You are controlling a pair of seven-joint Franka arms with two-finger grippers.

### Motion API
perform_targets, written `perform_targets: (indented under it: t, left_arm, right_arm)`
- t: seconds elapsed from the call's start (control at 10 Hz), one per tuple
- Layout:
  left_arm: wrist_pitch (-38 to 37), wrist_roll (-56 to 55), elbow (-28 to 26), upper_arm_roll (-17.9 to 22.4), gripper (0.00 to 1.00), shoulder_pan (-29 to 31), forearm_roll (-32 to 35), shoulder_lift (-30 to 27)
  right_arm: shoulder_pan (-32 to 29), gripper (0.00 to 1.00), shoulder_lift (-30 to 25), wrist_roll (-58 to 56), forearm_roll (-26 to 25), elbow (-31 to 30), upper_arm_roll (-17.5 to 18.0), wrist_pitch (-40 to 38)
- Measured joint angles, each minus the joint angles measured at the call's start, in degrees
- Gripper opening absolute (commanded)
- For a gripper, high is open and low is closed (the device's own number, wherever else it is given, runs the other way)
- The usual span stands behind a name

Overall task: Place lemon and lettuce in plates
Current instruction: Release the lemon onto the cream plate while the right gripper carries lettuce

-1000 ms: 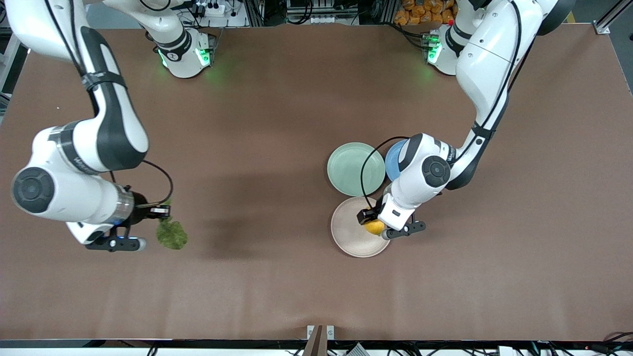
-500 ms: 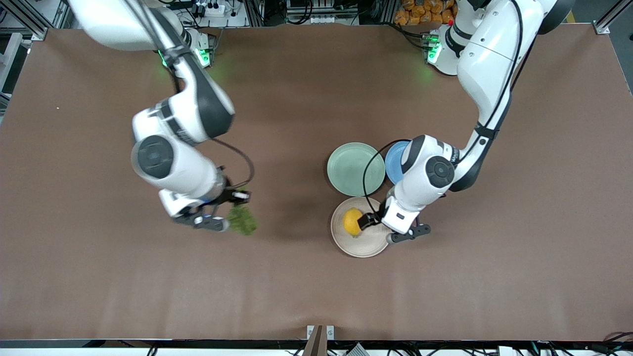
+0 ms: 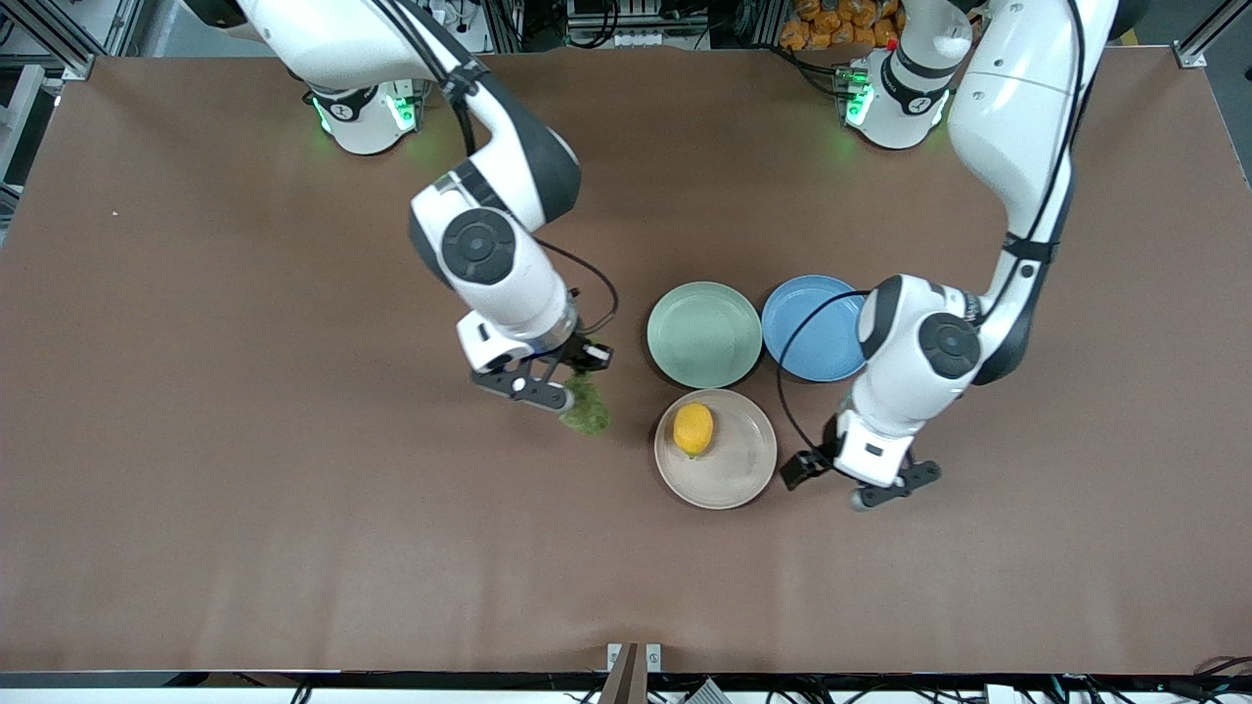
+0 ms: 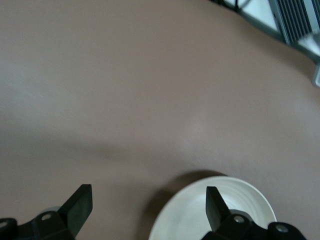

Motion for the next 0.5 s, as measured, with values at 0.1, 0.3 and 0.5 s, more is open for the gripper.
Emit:
perform_targets:
  t: [0.1, 0.3, 0.5]
  left_arm:
    - [-2.2, 0.0, 0.0, 1.5, 1.00, 0.0, 0.4, -1.3]
    - [-11.1, 0.0, -0.1, 3.5, 1.00, 0.1, 4.2, -3.4]
    - [-18.0, 0.0, -0.5, 4.8, 1.00, 0.9, 6.6, -5.9]
  right_arm:
    - [1.9, 0.00, 1.5, 2.8, 0.0, -0.3, 0.0, 3.7]
    - [6.7, 0.00, 4.2, 7.9, 0.0, -0.4, -0.1, 8.7]
    - [11.1, 0.00, 6.4, 12.8, 0.0, -0.5, -0.2, 13.0]
